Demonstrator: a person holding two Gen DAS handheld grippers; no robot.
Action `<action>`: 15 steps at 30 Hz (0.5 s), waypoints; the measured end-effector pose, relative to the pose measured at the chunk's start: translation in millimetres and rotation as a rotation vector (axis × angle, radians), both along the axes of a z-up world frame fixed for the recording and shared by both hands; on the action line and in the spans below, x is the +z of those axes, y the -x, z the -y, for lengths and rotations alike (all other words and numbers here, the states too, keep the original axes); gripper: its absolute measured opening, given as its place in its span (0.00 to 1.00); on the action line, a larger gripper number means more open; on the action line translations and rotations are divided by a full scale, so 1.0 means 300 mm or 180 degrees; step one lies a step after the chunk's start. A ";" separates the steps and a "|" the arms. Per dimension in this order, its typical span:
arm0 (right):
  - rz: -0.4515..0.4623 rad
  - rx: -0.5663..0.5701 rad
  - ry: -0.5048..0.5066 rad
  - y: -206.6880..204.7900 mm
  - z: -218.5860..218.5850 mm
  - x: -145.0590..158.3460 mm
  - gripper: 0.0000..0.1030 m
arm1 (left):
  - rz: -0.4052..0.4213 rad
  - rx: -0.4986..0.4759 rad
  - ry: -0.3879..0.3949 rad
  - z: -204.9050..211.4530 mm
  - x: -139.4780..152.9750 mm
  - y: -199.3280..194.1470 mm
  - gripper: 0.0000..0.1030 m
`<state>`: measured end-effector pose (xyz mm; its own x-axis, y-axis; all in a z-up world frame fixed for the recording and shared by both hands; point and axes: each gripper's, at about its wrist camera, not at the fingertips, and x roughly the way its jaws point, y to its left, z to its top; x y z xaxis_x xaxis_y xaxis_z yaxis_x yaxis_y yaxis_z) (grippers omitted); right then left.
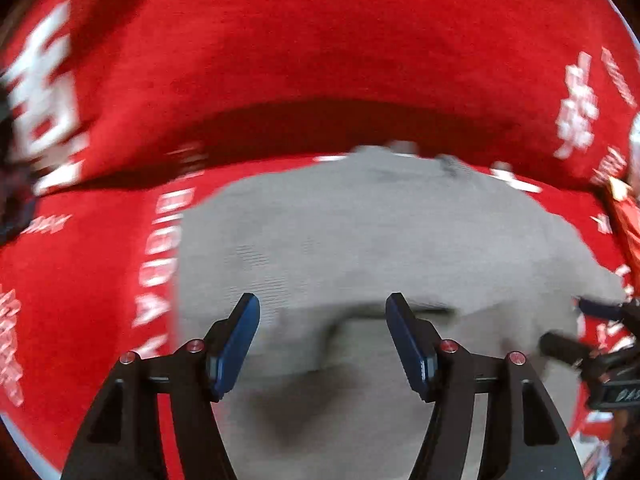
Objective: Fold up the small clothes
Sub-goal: 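Fold the sleeve across the sweater body and open the left gripper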
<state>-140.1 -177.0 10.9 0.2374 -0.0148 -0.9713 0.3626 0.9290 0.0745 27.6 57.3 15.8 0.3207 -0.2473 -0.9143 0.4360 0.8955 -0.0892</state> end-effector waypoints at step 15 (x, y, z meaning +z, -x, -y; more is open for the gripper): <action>-0.0018 0.2349 0.1908 -0.331 -0.471 -0.177 0.10 | -0.0372 0.0301 -0.0375 -0.251 -0.181 -0.007 0.65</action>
